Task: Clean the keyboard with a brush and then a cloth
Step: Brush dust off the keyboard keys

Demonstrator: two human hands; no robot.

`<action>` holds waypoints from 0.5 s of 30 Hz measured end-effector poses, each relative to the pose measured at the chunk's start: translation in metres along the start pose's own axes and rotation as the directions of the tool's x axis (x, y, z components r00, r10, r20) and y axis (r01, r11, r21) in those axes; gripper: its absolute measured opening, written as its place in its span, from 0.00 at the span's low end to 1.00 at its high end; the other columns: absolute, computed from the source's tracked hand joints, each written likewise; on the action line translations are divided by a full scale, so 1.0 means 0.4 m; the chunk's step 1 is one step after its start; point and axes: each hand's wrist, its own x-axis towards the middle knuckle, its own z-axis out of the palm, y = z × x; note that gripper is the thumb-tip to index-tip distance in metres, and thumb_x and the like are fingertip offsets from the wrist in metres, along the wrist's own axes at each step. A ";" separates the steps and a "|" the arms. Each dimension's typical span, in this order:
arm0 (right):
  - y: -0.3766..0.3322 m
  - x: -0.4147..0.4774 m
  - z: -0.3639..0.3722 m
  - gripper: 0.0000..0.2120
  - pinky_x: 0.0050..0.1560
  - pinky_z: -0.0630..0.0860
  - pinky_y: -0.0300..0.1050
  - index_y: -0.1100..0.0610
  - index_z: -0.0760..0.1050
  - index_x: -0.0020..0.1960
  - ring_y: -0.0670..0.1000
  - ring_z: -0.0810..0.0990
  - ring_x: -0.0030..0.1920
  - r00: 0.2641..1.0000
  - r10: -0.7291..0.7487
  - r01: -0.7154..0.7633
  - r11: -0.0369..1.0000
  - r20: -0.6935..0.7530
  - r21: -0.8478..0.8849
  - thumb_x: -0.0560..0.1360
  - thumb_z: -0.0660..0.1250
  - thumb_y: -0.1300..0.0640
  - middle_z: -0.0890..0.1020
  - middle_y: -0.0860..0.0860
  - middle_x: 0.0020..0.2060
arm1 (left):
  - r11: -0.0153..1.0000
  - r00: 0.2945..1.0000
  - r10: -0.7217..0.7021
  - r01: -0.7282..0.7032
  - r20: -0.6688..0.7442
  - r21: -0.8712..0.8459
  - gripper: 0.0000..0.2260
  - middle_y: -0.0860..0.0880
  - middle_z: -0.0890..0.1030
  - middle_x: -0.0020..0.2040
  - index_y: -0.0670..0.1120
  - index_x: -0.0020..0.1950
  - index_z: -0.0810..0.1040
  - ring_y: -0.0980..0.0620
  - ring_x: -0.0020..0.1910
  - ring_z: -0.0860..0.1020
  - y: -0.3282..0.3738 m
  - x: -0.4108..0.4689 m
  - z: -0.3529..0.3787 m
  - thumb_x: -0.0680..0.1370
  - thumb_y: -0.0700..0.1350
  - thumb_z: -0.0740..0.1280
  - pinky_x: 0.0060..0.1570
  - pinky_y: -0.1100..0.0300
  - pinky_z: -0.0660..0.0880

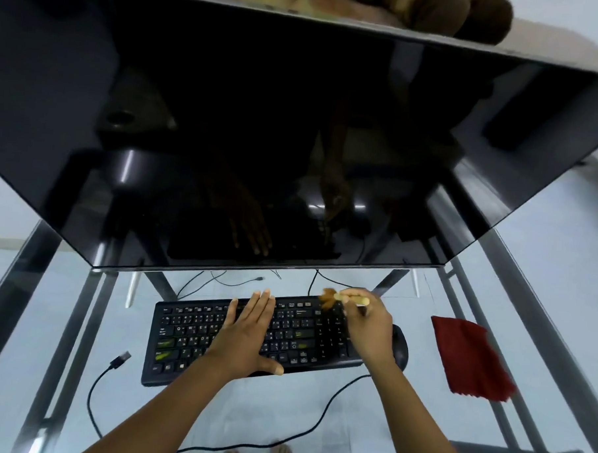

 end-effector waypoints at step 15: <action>0.063 -0.017 -0.078 0.09 0.43 0.73 0.32 0.46 0.79 0.44 0.40 0.80 0.42 0.997 -0.067 0.061 0.991 -0.047 -0.121 0.77 0.67 0.60 0.82 0.43 0.43 | 0.998 0.999 -0.052 0.052 0.002 0.019 0.57 0.49 0.30 0.76 0.44 0.76 0.33 0.50 0.73 0.28 0.058 0.017 0.034 0.67 0.72 0.65 0.72 0.44 0.31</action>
